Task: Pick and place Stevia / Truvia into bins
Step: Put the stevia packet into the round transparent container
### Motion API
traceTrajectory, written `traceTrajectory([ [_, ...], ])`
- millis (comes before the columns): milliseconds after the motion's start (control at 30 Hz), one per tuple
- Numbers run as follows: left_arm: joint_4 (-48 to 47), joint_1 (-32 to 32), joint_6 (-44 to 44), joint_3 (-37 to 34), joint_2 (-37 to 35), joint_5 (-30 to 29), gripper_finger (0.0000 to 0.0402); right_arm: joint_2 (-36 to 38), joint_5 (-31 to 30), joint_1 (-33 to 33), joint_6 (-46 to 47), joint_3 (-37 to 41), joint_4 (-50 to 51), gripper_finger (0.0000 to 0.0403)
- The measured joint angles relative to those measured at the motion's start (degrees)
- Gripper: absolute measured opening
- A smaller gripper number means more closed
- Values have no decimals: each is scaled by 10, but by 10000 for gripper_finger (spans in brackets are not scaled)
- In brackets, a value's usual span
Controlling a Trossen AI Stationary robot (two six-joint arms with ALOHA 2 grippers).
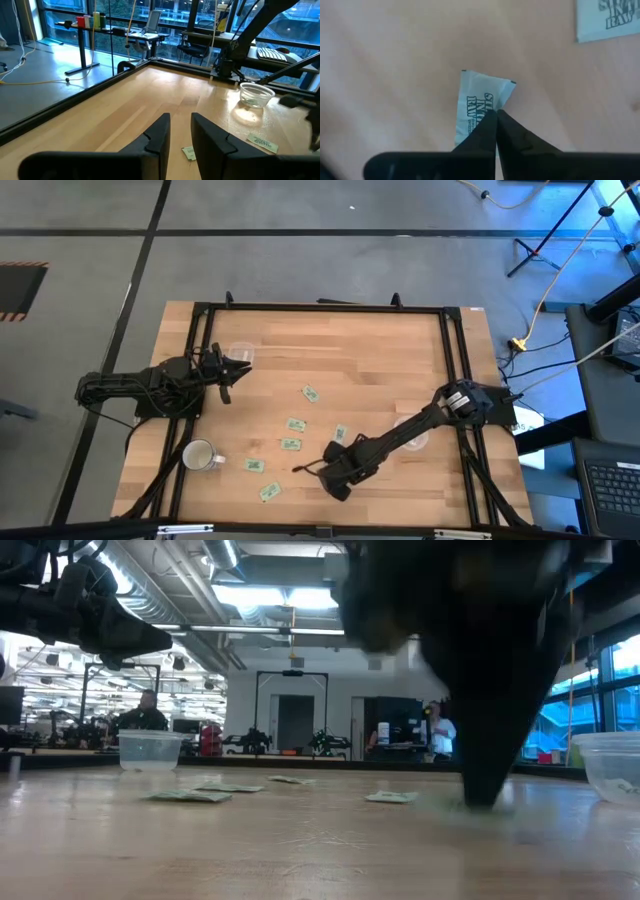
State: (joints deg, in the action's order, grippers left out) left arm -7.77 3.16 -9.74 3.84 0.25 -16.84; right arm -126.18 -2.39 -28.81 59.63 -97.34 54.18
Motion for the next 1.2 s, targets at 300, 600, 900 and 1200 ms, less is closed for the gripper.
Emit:
traceTrajectory([
  [300,0,0,0,0,0,0,72,4,-23,-10,2,-135,243,3],
  [600,0,0,0,0,0,0,72,55,-41,-31,66,-164,356,2],
  [900,1,0,0,0,0,0,72,181,-50,-38,175,-8,349,2],
  [1200,1,0,0,0,0,0,72,316,-5,-37,246,215,251,2],
])
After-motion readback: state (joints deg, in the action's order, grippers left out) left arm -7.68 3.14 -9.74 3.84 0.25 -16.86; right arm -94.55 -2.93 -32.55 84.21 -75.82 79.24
